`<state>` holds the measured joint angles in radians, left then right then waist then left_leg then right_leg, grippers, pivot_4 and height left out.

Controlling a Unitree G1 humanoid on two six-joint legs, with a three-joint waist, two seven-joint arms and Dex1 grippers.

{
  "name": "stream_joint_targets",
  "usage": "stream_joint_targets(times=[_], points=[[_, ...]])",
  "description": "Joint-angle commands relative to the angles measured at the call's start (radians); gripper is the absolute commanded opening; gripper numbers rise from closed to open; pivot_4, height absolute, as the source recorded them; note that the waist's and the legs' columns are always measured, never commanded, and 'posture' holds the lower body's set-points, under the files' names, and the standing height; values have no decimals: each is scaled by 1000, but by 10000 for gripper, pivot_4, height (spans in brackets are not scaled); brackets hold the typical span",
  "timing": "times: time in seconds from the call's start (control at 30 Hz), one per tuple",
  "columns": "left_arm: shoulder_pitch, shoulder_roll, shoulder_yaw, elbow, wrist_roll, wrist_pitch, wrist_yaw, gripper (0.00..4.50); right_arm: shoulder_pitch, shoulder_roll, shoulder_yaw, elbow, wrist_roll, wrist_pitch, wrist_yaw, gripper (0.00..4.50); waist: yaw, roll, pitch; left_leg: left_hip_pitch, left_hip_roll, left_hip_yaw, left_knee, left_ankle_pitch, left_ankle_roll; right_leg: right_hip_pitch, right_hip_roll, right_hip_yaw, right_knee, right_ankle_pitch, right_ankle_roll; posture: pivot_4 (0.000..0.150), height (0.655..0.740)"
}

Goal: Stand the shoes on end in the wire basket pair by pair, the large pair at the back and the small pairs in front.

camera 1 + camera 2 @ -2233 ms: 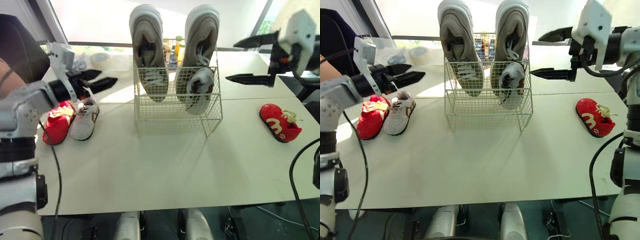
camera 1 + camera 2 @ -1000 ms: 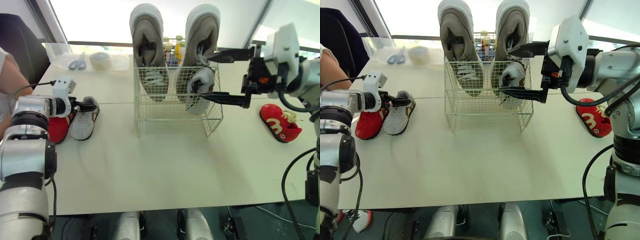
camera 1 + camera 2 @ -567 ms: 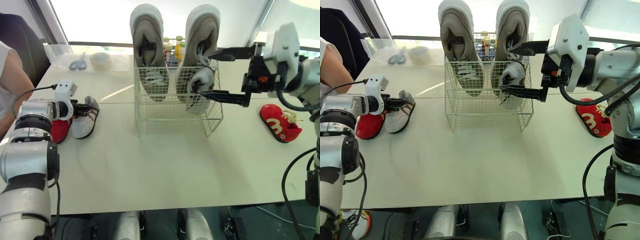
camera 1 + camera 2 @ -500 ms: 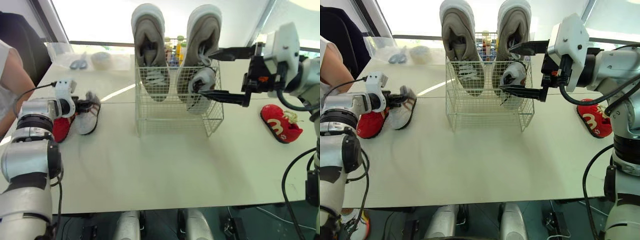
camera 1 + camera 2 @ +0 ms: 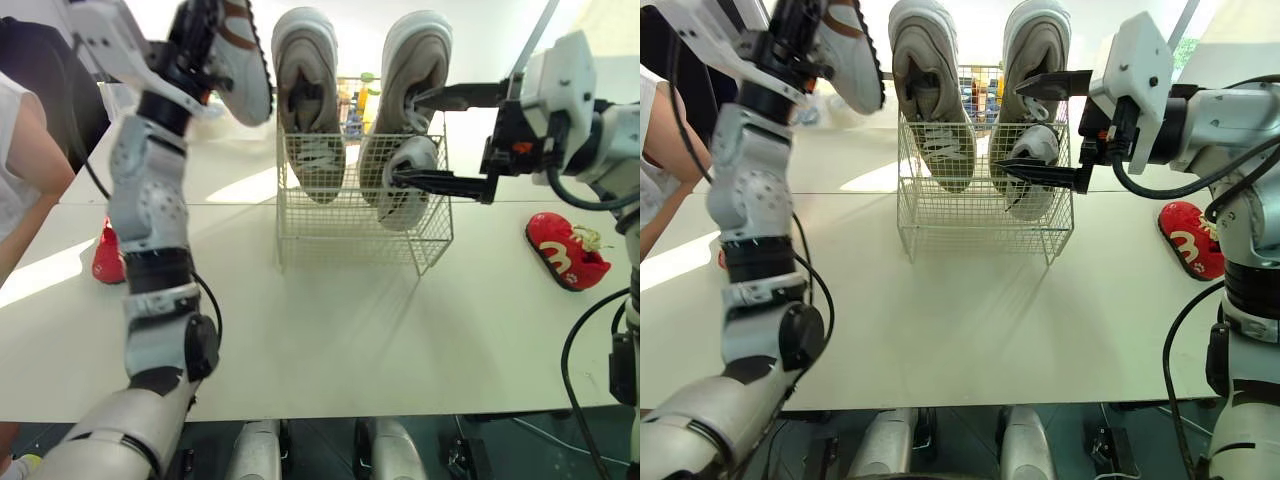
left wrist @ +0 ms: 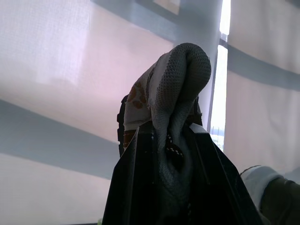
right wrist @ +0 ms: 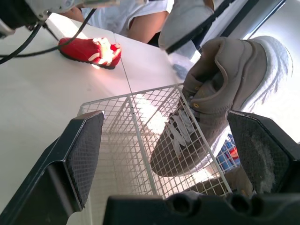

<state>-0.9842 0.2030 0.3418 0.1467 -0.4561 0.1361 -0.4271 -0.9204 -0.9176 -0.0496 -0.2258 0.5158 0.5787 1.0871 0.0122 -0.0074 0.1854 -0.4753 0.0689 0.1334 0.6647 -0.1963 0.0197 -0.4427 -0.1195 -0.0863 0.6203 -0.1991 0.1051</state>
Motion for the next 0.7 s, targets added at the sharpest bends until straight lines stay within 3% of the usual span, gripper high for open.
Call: stream_joint_targets(times=[0.03,0.37,0.7], points=[[21,-34,-58,-111,38,-92,35,2348,-37,-1,-13,3,-5,-20,2,45000,0,0,0,0,0,0,0,0,0,0,0,0,0,0,0,1500,7400],[173,-175,-240,-101,221,-363,86,2348,-34,-12,-17,-21,11,11,-3,45000,2,0,0,0,0,0,0,0,1,1,0,0,-2,0,0,1500,7400],[182,-204,-326,219,445,-822,160,2348,-32,-12,-22,-57,23,56,-25,45000,2,0,-1,-1,0,-1,0,-1,1,1,0,0,-3,0,-1,1500,7400]])
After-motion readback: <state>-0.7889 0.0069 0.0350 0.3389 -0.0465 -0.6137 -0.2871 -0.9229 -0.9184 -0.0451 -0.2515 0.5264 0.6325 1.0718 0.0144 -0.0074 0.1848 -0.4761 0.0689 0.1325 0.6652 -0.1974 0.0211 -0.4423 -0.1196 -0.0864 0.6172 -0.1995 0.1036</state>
